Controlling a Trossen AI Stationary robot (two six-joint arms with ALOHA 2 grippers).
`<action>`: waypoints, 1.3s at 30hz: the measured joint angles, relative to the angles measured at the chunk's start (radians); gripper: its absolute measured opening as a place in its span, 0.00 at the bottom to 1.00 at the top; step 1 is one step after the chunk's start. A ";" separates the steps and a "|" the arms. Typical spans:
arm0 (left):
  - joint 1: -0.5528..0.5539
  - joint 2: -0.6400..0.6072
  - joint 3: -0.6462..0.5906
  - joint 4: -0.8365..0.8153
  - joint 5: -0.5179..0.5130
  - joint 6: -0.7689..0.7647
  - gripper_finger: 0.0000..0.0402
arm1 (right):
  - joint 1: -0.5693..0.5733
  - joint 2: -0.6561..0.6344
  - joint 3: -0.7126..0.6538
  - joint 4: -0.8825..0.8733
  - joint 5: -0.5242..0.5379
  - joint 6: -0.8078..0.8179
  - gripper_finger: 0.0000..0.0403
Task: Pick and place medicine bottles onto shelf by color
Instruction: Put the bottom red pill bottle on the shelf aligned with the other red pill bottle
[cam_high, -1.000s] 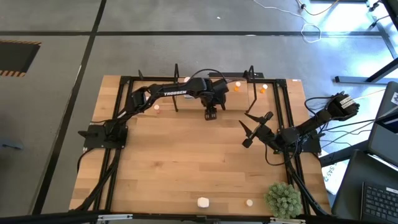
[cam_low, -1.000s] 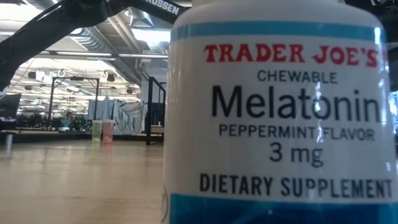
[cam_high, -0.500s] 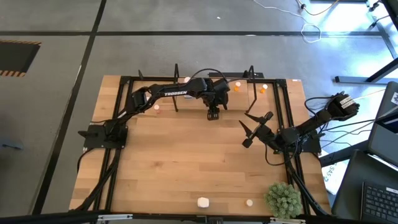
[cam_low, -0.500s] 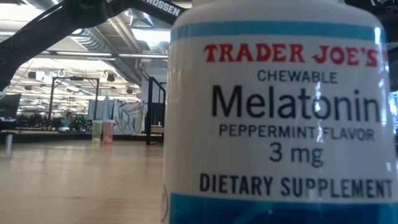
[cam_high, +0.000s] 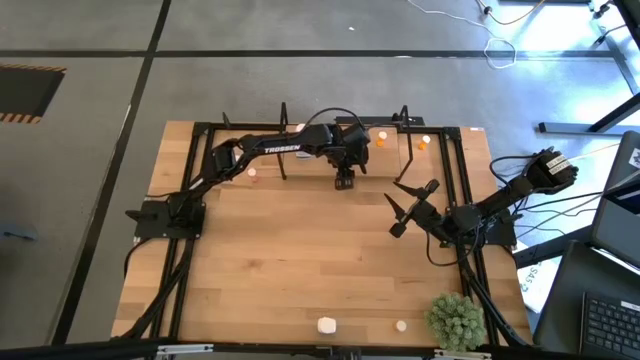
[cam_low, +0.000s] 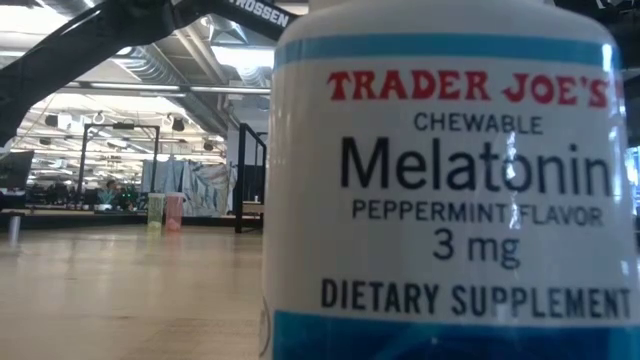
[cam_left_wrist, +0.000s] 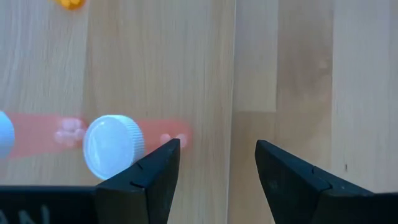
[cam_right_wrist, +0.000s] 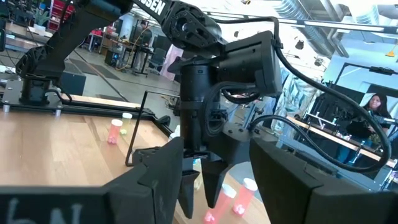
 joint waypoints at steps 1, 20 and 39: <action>0.000 0.000 0.000 -0.009 0.000 0.000 0.51 | 0.000 0.000 0.000 0.000 0.000 0.000 0.47; -0.019 0.000 0.000 -0.060 0.000 -0.019 0.51 | 0.000 0.000 0.000 0.000 0.000 0.000 0.47; -0.027 -0.001 -0.105 0.063 0.017 -0.037 0.51 | 0.000 0.000 0.000 0.000 0.000 0.000 0.47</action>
